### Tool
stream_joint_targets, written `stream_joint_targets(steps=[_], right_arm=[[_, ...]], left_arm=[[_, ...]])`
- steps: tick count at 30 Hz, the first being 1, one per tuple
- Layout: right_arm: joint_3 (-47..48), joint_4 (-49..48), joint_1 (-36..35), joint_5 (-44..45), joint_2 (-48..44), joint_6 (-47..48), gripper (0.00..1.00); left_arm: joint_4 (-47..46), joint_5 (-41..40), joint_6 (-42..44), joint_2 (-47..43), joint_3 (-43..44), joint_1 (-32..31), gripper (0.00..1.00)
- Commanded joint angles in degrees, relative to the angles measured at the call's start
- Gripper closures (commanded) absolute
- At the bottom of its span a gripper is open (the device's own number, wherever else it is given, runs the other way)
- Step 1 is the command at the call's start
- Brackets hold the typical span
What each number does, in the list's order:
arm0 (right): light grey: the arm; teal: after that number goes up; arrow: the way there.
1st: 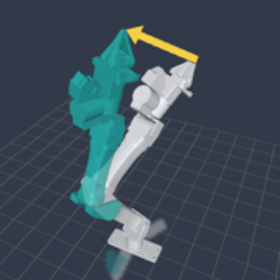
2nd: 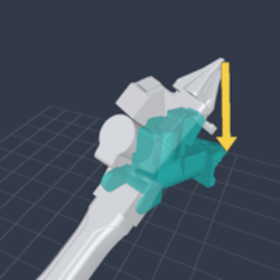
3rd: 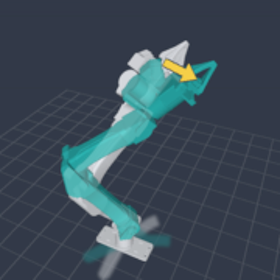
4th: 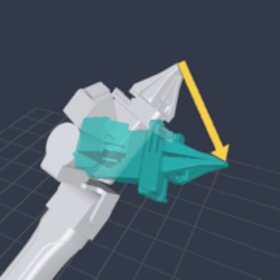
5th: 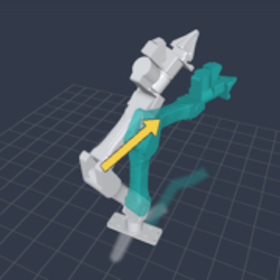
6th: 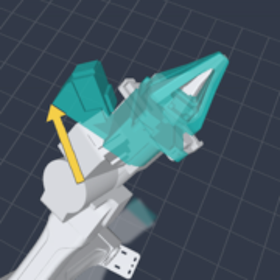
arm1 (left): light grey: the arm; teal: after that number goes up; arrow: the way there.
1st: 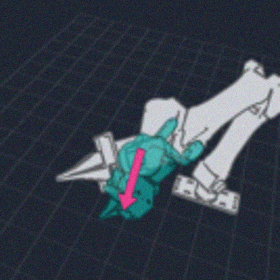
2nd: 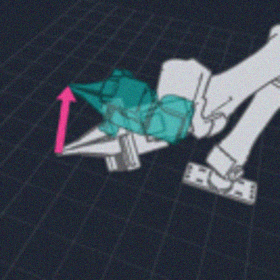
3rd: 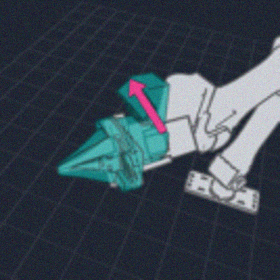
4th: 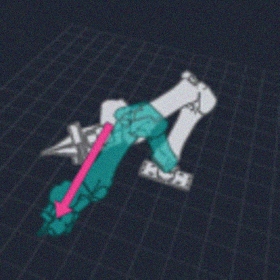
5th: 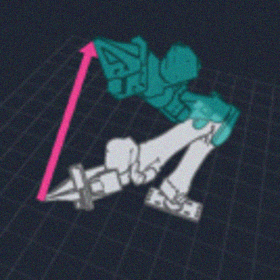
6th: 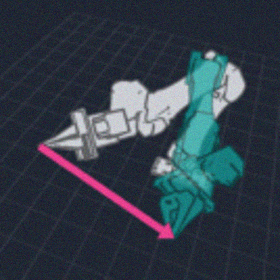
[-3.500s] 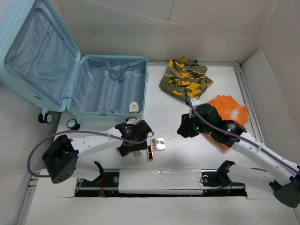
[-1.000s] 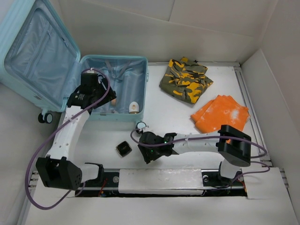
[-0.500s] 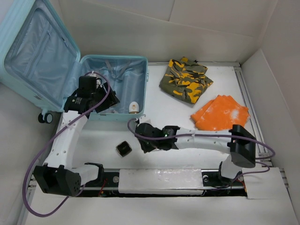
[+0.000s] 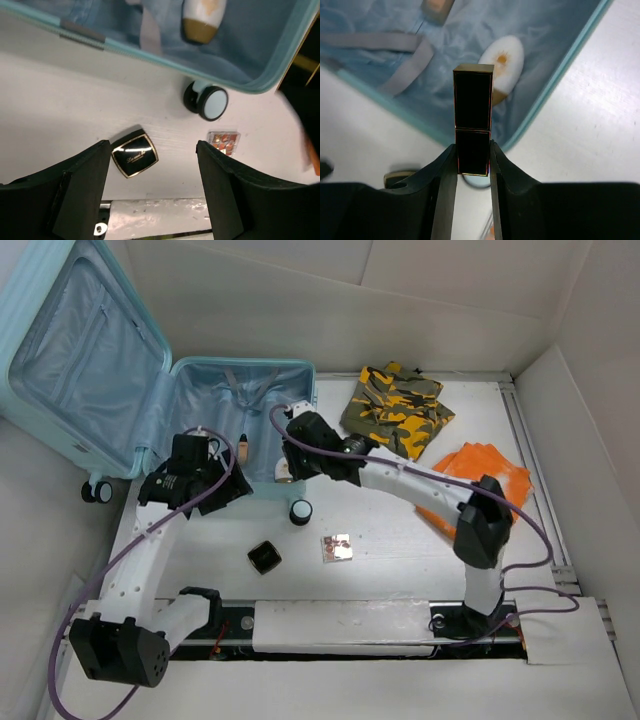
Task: Pack the luggage
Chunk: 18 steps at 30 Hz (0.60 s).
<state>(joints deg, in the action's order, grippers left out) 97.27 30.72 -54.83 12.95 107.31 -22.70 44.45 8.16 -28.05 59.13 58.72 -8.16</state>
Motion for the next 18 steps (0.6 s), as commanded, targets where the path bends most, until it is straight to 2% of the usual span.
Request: stream_joint_targets(steps=[1,3,6,7,8,10,12,15,18], right_arm=[[7.65,-2.86,2.79,-4.24,6.39,3.19,0.83],[10.99,-2.86,4.28,-5.56,8.96,3.71,0.81],[16.53,-2.86,5.43,-8.55,13.18,3.71,0.69],[18.11,-2.86,5.43,-9.08,13.89,3.71,0.65],[18.13,-2.86,5.43,-9.78,14.42,3.71,0.54],[18.13,-3.39,5.96,-9.79,14.42,3.19,0.45],[17.51,-4.08,5.96,-10.49,12.85,3.19,0.37],[16.90,-4.62,6.49,-11.19,10.31,3.19,0.31],[16.37,-4.09,7.02,-11.19,7.75,3.19,0.31]], left_arm=[[2.22,0.45,-1.47,-2.00,-4.04,-1.49,0.34],[2.22,-0.16,-3.31,-2.80,-7.20,-2.38,0.34],[2.22,1.14,-5.52,-4.11,-11.32,-2.38,0.38],[2.22,1.15,-6.13,-4.72,-12.30,-2.38,0.38],[2.22,1.85,-6.14,-5.43,-13.27,-2.38,0.38],[1.70,2.38,-6.14,-6.13,-16.26,-2.38,0.37],[1.17,0.99,-6.92,-6.14,-16.27,-5.27,0.31],[1.17,1.59,-6.23,-3.69,-16.27,-5.99,0.25],[1.17,2.21,-3.86,-2.19,-16.27,-5.99,0.22]])
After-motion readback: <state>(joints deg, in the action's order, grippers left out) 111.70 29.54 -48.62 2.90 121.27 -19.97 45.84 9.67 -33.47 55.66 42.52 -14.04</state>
